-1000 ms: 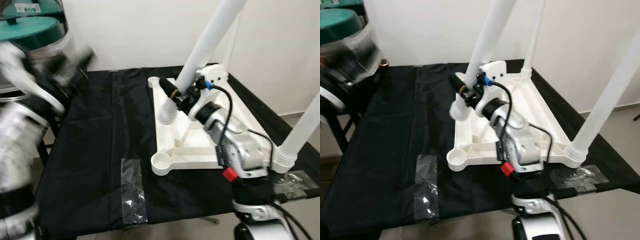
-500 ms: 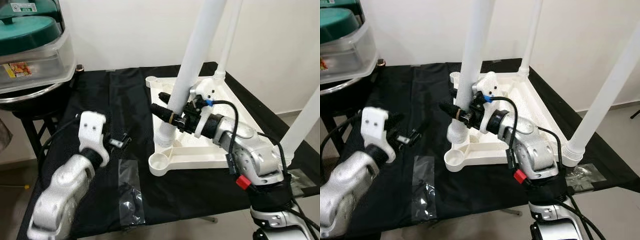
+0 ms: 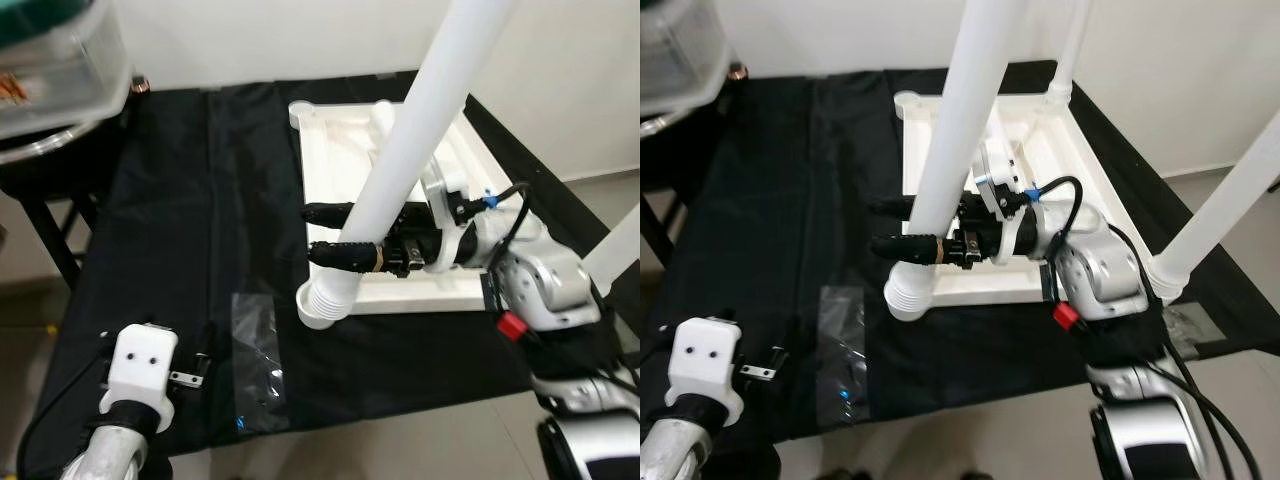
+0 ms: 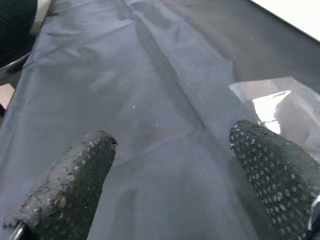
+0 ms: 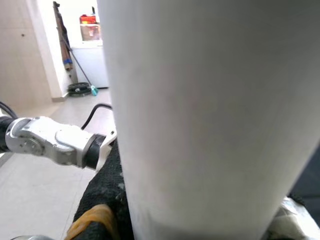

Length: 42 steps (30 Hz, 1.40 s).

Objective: Building children table

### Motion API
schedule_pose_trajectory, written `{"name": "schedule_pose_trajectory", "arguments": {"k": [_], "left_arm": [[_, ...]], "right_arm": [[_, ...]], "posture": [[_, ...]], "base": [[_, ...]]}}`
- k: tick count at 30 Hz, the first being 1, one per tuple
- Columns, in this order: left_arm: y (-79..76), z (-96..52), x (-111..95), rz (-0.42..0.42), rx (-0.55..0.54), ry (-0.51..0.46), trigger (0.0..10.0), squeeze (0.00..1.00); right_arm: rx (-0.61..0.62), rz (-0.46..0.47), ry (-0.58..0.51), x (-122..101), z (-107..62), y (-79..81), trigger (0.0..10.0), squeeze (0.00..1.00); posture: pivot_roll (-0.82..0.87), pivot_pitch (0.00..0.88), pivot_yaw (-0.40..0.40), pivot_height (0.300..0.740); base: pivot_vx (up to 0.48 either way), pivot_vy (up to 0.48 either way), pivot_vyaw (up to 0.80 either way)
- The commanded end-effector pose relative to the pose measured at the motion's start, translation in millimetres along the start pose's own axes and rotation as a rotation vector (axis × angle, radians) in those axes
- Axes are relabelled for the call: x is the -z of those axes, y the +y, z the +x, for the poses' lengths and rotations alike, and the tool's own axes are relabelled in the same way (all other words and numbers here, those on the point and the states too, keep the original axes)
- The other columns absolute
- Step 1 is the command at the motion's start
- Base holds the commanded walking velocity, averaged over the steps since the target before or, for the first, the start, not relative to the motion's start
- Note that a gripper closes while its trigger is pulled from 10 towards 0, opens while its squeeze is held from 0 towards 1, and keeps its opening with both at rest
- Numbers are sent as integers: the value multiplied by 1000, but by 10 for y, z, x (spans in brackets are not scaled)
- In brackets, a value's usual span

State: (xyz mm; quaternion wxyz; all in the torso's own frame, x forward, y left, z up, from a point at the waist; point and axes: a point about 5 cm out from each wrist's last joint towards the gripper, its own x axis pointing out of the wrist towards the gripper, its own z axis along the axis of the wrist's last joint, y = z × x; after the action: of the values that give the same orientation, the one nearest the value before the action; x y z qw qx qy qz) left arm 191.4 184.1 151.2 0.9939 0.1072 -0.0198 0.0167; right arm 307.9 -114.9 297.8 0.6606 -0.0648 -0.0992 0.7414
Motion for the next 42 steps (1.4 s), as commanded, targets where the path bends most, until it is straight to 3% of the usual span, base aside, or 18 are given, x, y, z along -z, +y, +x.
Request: {"name": "schedule_pose_trajectory", "arguments": {"k": [1, 3, 8, 13, 18, 24, 31, 42], "left_arm": [[23, -21, -52, 20, -28, -28, 10000, 0], [25, 13, -130, 37, -34, -73, 10000, 0], [12, 44, -170, 49, -36, -103, 10000, 0], [-14, 61, -180, 82, -24, -115, 10000, 0], [-16, 61, -181, 83, -24, -115, 10000, 0], [-33, 108, -206, 120, -19, -138, 10000, 0], [-48, 118, -225, 127, -20, -150, 10000, 0], [-104, 125, -258, 150, -9, -165, 10000, 0]], "right_arm": [[-59, 12, -15, -26, 30, -5, 10000, 0], [-131, 21, 11, -9, 57, -94, 10000, 0], [-181, -20, 102, 28, 81, -154, 10000, 0], [-278, -102, 215, -20, 192, -94, 10000, 0], [-297, -115, 230, -35, 214, -85, 10000, 0], [-402, -247, 306, -229, 428, -103, 10000, 0], [-445, -277, 314, -237, 533, -108, 10000, 0], [-433, -276, 238, -265, 676, -216, 10000, 0]], "posture": [[78, 346, -29, 740], [94, 368, -35, 740], [84, 385, -39, 740], [82, 392, -37, 740], [82, 392, -37, 740], [48, 402, -52, 740], [45, 401, -58, 740], [40, 407, -73, 740]], "base": [[0, 0, 0], [0, 0, 0], [0, 0, 0], [0, 0, 0], [0, 0, 0], [0, 0, 0], [0, 0, 0], [0, 0, 0]]}}
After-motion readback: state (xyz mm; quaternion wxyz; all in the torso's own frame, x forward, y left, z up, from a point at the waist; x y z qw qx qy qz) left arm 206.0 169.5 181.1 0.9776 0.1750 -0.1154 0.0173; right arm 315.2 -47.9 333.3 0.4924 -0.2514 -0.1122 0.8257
